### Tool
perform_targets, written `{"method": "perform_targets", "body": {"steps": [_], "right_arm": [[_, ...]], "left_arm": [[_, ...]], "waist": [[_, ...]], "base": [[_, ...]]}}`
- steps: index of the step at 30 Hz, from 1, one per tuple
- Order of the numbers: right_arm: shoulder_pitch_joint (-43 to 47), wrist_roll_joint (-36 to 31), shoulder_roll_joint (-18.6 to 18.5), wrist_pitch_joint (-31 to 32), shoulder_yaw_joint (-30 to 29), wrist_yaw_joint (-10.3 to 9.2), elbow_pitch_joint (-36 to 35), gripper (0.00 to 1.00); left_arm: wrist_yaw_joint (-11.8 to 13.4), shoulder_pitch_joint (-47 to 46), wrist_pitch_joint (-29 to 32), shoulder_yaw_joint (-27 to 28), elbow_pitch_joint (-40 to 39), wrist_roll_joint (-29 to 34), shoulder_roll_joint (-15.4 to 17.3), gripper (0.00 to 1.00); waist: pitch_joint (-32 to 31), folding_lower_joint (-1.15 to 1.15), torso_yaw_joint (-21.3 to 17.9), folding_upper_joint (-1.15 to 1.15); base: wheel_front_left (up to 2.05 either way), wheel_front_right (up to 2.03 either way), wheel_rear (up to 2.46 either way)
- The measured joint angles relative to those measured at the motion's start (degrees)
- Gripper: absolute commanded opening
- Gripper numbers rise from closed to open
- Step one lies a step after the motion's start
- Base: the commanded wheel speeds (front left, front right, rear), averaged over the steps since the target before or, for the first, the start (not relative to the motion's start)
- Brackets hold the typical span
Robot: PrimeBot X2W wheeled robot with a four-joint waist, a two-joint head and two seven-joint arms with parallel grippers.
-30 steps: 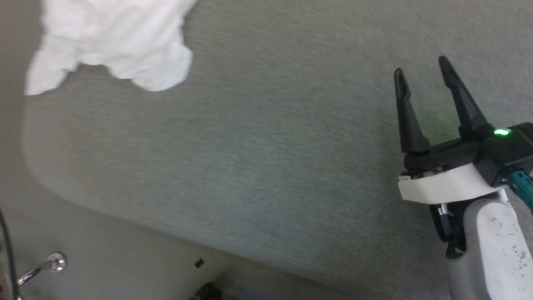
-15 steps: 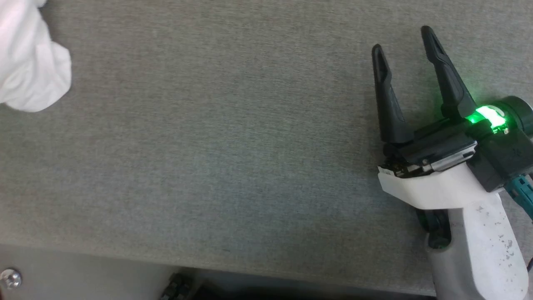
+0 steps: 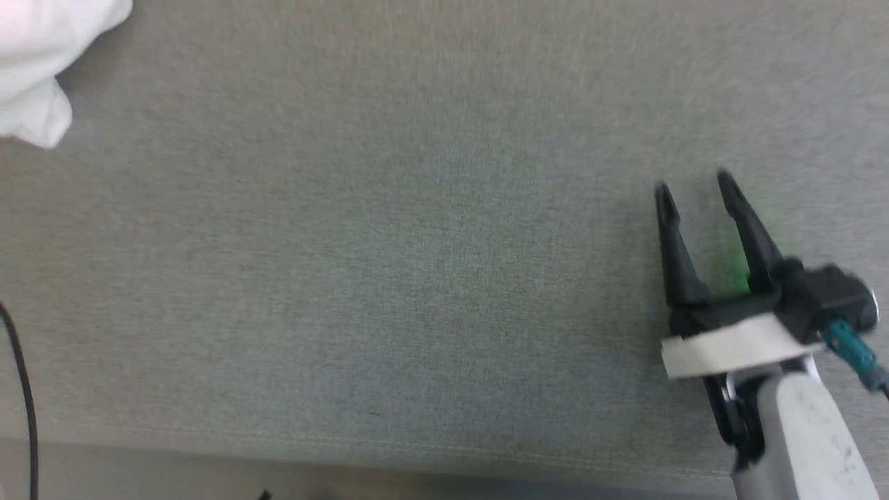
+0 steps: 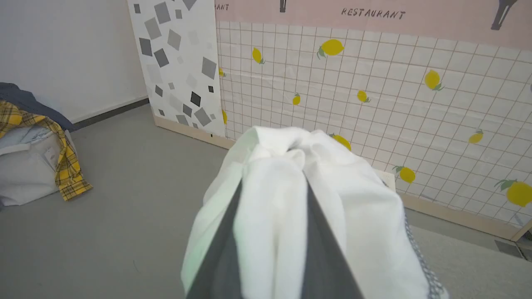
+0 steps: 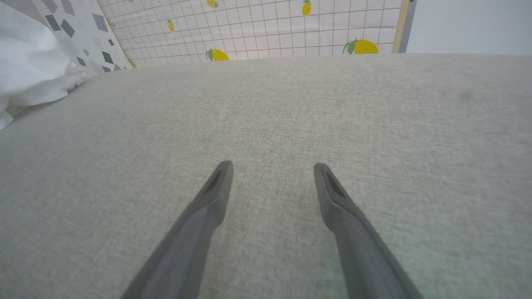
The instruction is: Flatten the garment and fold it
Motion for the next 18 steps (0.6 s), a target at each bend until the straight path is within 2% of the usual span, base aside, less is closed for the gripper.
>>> {"method": "perform_targets", "body": {"steps": [3,6,12,18], "right_arm": [[2.9,0.8,-0.2,0.0,-1.0,-0.09,1.3,1.00],[4.6,1.6,-0.1,-0.1,-1.4,-0.09,1.8,1.00],[8.0,2.3,-0.1,0.0,-1.8,-0.09,1.9,1.00],[10.1,2.5,-0.1,0.5,-2.6,-0.09,1.4,1.00]], "left_arm": [[-2.1,-1.8,-3.4,-3.6,0.2,1.1,-0.7,0.00],[-3.0,-3.5,-4.4,-7.0,-0.7,2.3,-2.4,0.00],[-3.9,-6.6,-1.9,-13.3,-3.2,3.3,-6.3,0.00],[-4.4,-10.7,-0.2,-17.8,-4.3,2.6,-11.1,0.00]], "waist": [[-5.0,0.00,0.1,0.00],[-9.8,0.00,0.0,0.00],[-18.8,0.00,-1.2,0.00],[-25.3,-0.01,-4.1,0.00]], "base": [[0.00,0.00,0.00],[0.00,0.00,0.00],[0.00,0.00,0.00],[0.00,0.00,0.00]]}}
